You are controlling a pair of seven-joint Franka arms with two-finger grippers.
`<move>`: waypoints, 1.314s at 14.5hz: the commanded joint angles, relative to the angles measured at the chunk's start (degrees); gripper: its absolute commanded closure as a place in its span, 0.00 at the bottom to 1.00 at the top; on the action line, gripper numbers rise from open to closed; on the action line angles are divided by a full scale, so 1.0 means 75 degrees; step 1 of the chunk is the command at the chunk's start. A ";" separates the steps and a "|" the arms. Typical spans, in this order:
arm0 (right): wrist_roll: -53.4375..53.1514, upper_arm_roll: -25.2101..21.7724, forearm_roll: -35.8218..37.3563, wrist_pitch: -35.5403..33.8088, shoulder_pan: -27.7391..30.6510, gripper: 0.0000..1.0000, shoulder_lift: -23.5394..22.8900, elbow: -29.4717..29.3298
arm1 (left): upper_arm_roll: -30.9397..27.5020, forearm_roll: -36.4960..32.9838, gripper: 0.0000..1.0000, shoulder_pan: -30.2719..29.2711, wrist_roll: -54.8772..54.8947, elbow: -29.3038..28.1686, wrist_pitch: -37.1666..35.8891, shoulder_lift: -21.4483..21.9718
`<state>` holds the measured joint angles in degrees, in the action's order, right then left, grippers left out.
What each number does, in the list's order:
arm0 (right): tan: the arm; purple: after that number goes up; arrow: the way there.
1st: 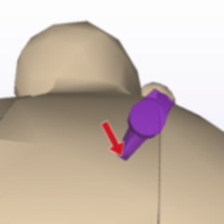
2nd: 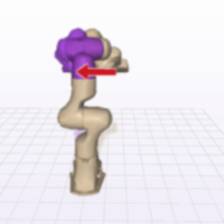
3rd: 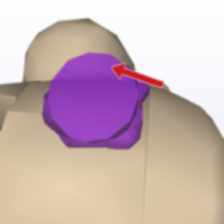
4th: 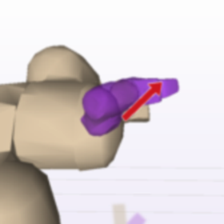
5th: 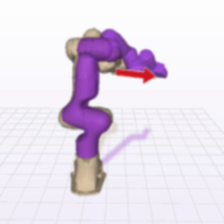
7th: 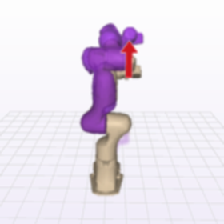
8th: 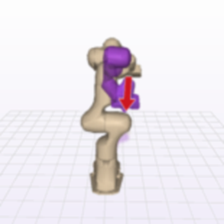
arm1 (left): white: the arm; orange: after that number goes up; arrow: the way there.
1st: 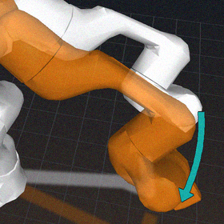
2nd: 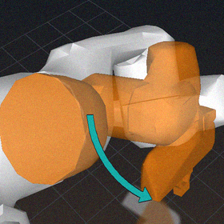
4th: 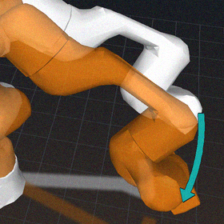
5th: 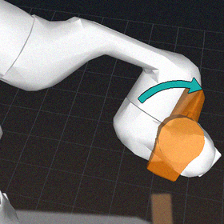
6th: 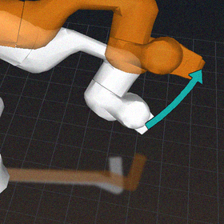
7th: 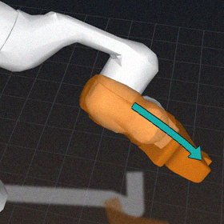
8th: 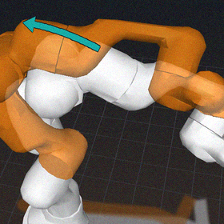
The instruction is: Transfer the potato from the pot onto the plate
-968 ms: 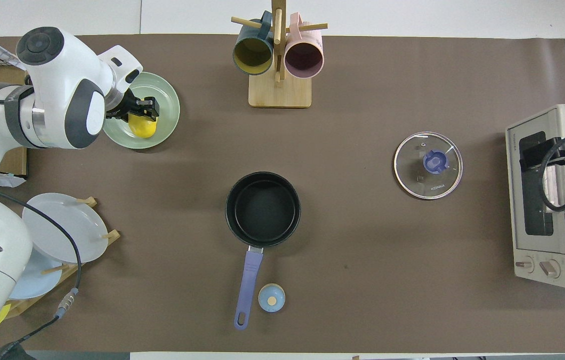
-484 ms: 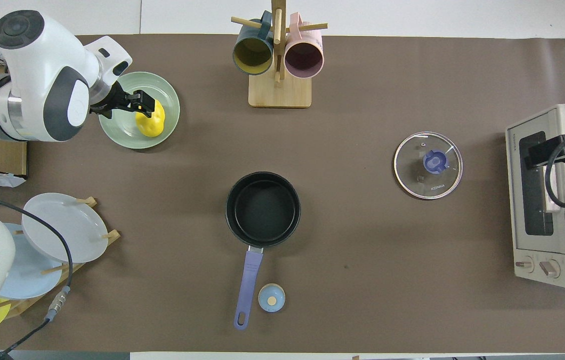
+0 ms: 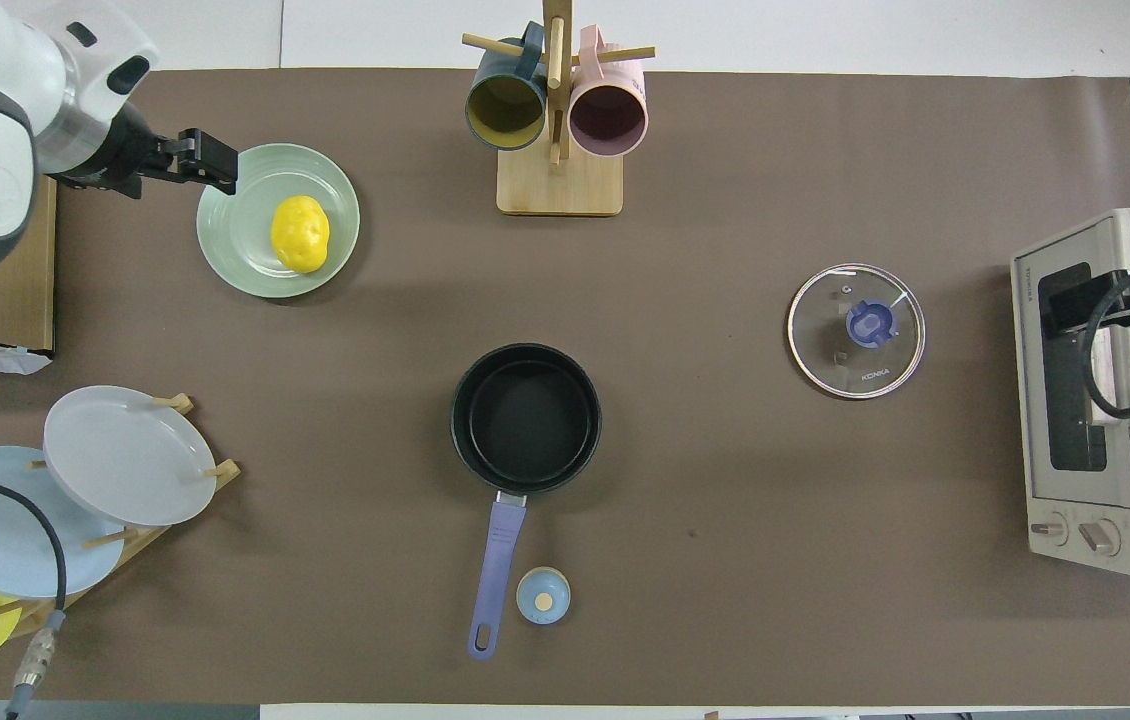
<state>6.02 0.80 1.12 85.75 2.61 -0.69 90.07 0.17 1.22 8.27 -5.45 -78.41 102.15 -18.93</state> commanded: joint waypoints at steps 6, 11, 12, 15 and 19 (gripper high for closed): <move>-0.0041 0.0068 -0.0009 0.0157 0.0039 0.00 0.0046 0.0073 | -0.0010 -0.0022 0.00 -0.0235 0.0094 -0.1225 -0.2029 0.2439; -0.0041 0.0068 -0.0009 0.0157 0.0039 0.00 0.0046 0.0061 | 0.0001 -0.0022 0.00 -0.0142 0.0082 -0.2694 -0.1947 0.3286; -0.0041 0.0068 -0.0009 0.0157 0.0039 0.00 0.0046 0.0061 | 0.0001 -0.0022 0.00 -0.0130 0.0082 -0.2566 -0.2040 0.3228; -0.0041 0.0080 0.0003 0.0157 0.0039 0.00 0.0046 0.0038 | 0.0001 -0.0011 0.00 -0.0106 0.0094 -0.1444 -0.2625 0.2713; -0.0042 0.0092 0.0003 0.0157 0.0028 0.00 0.0046 0.0026 | 0.0025 -0.0011 0.00 -0.0106 0.0106 -0.1217 -0.2523 0.2618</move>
<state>6.02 1.08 1.13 85.87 2.59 -0.69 90.00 0.47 1.22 7.11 -5.36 -89.54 83.98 2.11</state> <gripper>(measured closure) 0.000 0.000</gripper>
